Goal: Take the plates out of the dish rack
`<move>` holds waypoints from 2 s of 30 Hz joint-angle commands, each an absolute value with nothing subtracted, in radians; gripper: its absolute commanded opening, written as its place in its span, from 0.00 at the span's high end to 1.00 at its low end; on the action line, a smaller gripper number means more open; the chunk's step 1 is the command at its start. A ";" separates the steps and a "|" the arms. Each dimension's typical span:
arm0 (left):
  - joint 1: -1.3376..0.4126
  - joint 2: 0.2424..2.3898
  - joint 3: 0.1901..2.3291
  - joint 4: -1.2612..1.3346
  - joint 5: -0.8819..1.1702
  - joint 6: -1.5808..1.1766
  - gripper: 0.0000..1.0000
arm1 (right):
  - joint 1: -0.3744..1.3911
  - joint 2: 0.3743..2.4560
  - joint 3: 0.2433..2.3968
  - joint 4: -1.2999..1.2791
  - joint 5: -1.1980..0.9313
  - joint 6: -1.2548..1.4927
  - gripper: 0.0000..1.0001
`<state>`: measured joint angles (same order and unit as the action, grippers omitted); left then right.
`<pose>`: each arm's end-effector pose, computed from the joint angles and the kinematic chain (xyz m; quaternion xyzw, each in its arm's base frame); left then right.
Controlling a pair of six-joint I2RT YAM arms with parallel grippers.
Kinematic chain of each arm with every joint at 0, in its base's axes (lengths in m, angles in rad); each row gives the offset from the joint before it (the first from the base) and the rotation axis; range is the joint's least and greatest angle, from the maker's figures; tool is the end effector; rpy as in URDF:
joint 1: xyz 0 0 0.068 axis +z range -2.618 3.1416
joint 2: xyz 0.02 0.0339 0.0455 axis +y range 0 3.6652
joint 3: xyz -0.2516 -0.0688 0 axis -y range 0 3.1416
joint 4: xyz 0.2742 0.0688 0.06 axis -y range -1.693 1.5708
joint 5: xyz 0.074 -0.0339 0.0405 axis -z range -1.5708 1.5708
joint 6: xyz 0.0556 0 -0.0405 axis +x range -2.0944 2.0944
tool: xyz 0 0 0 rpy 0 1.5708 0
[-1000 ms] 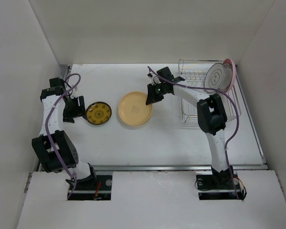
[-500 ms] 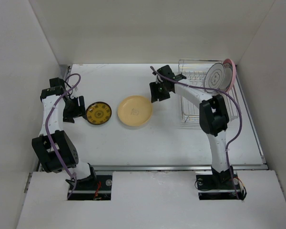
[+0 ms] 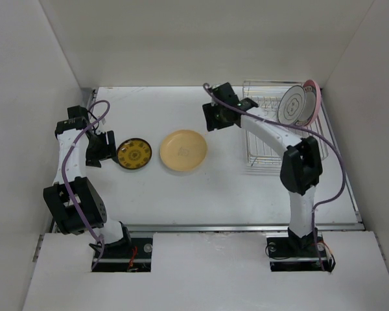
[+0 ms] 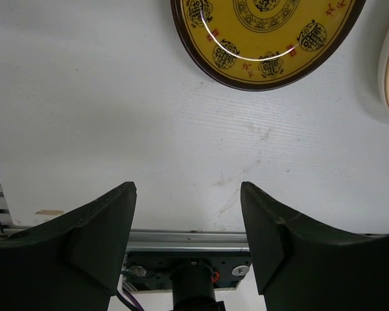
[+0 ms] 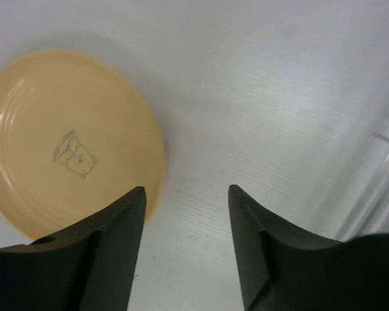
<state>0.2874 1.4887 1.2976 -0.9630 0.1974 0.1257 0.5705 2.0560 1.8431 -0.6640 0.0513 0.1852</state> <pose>0.3215 0.0836 0.2536 -0.0583 0.9721 -0.0521 0.2212 0.4231 0.2681 0.2372 -0.1714 0.9244 0.1030 0.3248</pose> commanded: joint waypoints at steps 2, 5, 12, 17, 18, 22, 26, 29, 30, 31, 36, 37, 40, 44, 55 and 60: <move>0.287 1.460 1.284 -0.980 0.184 0.135 0.37 | 0.424 1.823 1.859 -0.601 0.363 0.202 0.31; 0.287 1.460 1.273 -0.980 0.184 0.135 0.37 | 0.329 1.798 1.884 -0.650 0.425 0.202 0.26; 0.287 1.470 1.273 -0.971 0.202 0.144 0.37 | 0.063 1.838 1.913 -0.683 0.394 0.212 0.27; 0.287 1.479 1.273 -0.971 0.202 0.144 0.37 | -0.035 1.875 1.899 -0.683 0.393 0.247 0.32; 0.287 1.479 1.273 -0.971 0.202 0.144 0.37 | -0.047 1.884 1.885 -0.664 0.393 0.265 0.33; 0.287 1.479 1.273 -0.971 0.202 0.144 0.36 | -0.080 1.884 1.822 -0.601 0.316 0.265 0.38; 0.287 1.479 1.273 -0.980 0.202 0.144 0.36 | -0.080 1.924 1.822 -0.591 0.246 0.265 0.45; 0.287 1.479 1.273 -0.980 0.202 0.144 0.36 | -0.080 1.953 1.822 -0.562 0.215 0.265 0.47; 0.287 1.479 1.273 -0.980 0.202 0.144 0.36 | -0.080 1.966 1.822 -0.552 0.215 0.265 0.47; 0.287 1.479 1.273 -0.980 0.202 0.144 0.36 | -0.080 1.983 1.833 -0.552 0.206 0.265 0.52; 0.287 1.479 1.273 -0.980 0.202 0.144 0.36 | -0.080 1.993 1.862 -0.552 0.158 0.265 0.88; 0.287 1.479 1.273 -0.980 0.202 0.144 0.36 | -0.080 1.976 1.862 -0.542 0.158 0.265 0.93; 0.287 1.479 1.273 -0.980 0.202 0.144 0.36 | -0.080 1.881 1.806 -0.517 0.198 0.276 1.00; 0.287 1.479 1.273 -0.980 0.212 0.144 0.36 | -0.048 1.731 1.782 -0.506 0.322 0.255 1.00; 0.287 1.479 1.273 -0.980 0.221 0.144 0.36 | 0.195 1.414 1.654 -0.460 -0.044 0.164 1.00; 0.287 1.479 1.273 -0.989 0.221 0.144 0.36 | 0.330 1.453 1.461 -0.515 -0.460 0.155 1.00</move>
<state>0.2874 1.4891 1.2823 -0.9623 0.2092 0.1333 0.2771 1.3563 1.5784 -0.4591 -0.1390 0.1711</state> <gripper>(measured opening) 0.637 0.092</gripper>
